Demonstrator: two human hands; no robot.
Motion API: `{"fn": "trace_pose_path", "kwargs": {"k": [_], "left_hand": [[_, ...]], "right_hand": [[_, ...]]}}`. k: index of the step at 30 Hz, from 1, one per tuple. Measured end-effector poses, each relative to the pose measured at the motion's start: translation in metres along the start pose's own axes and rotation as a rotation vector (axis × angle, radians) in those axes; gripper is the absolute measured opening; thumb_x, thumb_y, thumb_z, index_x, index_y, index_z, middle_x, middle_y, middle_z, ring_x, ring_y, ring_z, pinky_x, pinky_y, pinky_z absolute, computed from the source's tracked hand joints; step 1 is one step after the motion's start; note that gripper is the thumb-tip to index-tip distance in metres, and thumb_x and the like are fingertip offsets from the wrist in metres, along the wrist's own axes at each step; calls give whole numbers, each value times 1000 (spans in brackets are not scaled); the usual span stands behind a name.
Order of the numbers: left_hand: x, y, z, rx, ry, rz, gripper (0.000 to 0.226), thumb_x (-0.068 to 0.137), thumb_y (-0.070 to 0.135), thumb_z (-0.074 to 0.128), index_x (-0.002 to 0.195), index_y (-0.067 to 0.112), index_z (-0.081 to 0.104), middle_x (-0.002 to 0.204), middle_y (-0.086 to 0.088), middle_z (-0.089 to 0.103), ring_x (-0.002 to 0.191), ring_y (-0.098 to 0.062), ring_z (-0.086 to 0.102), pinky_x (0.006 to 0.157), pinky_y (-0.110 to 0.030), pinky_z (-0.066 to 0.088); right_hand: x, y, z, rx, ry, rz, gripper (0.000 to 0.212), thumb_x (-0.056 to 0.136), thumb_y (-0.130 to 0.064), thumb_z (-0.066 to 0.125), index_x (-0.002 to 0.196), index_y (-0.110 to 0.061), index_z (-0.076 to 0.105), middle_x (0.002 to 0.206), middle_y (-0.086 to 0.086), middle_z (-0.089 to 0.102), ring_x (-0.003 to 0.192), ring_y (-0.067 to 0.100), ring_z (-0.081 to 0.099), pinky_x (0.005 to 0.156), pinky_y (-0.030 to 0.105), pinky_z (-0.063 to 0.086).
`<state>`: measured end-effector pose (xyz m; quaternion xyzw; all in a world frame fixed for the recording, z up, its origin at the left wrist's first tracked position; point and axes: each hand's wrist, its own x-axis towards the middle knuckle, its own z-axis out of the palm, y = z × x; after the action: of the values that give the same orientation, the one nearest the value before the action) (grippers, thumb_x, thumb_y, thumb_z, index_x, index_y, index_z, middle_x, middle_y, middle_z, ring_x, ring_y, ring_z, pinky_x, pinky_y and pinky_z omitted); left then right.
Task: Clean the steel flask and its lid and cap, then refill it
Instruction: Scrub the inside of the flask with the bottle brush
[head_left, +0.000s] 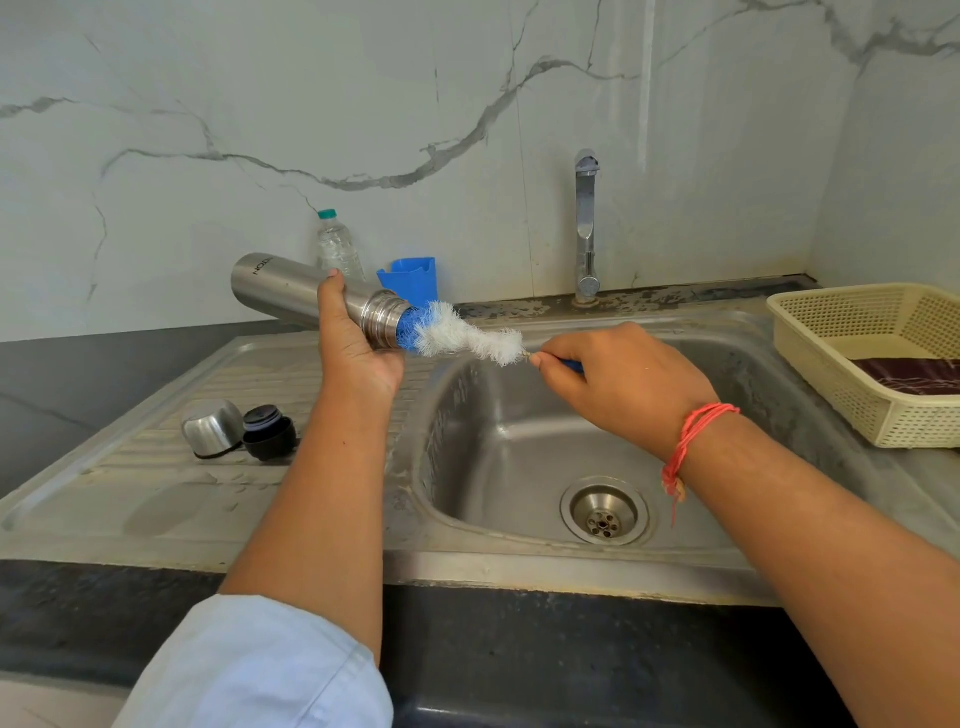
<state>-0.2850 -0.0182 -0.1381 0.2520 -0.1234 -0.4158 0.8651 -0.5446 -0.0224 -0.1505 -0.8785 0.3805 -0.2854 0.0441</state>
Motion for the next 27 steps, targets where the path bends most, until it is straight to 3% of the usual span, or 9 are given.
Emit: {"fn": "trace_pose_path", "kwargs": {"k": [4, 9, 15, 18, 20, 22, 24, 27], "left_hand": [[4, -1, -3, 23, 2, 7, 44, 87, 33, 79, 123, 10, 67, 97, -7, 74, 73, -23, 74, 75, -46, 63], [15, -1, -8, 56, 47, 27, 56, 83, 34, 84, 130, 9, 65, 120, -11, 75, 94, -29, 77, 89, -58, 60], [20, -1, -13, 65, 102, 59, 59, 81, 41, 85, 127, 10, 65, 115, -13, 77, 97, -33, 77, 87, -60, 60], [18, -2, -13, 41, 87, 59, 56, 84, 41, 83, 127, 10, 65, 115, -11, 76, 94, -31, 77, 86, -59, 61], [14, -1, -11, 18, 76, 48, 52, 86, 40, 81, 126, 11, 66, 103, -9, 76, 83, -28, 78, 84, -56, 62], [11, 0, -10, -9, 61, 42, 52, 87, 40, 80, 127, 10, 65, 95, -9, 75, 76, -25, 76, 80, -50, 63], [8, 0, -10, -16, 38, 27, 51, 87, 41, 78, 126, 10, 65, 89, -8, 74, 71, -24, 74, 75, -45, 63], [7, 0, -9, -51, 29, -3, 44, 87, 41, 77, 115, 10, 64, 82, -8, 69, 65, -22, 70, 68, -39, 61]], "right_hand": [[-1, 2, -1, -29, -4, -8, 39, 102, -51, 41, 84, -26, 65, 60, -6, 52, 63, 22, 54, 51, 31, 36], [0, 1, -3, -91, 4, -44, 39, 103, -52, 38, 74, -29, 50, 60, -6, 47, 64, 26, 51, 47, 30, 26], [0, -2, -4, -222, 28, -87, 42, 104, -52, 33, 82, -25, 55, 64, -4, 48, 66, 26, 48, 51, 32, 28], [1, 0, 0, -83, -31, -61, 44, 104, -50, 39, 72, -22, 50, 60, -6, 49, 61, 21, 50, 49, 32, 31], [1, 3, 2, 69, -79, -52, 47, 103, -47, 45, 64, -20, 48, 54, -4, 46, 54, 17, 46, 53, 36, 38], [2, 5, 3, 149, -105, -42, 46, 102, -45, 49, 68, -16, 58, 56, 5, 50, 54, 17, 44, 56, 37, 41], [3, 6, 2, 177, -126, -13, 45, 102, -45, 50, 81, -9, 68, 60, 9, 55, 53, 13, 44, 56, 33, 40], [4, 7, 0, 271, -175, 39, 37, 102, -43, 52, 86, -18, 75, 46, -5, 43, 43, 6, 39, 45, 19, 32]]}}
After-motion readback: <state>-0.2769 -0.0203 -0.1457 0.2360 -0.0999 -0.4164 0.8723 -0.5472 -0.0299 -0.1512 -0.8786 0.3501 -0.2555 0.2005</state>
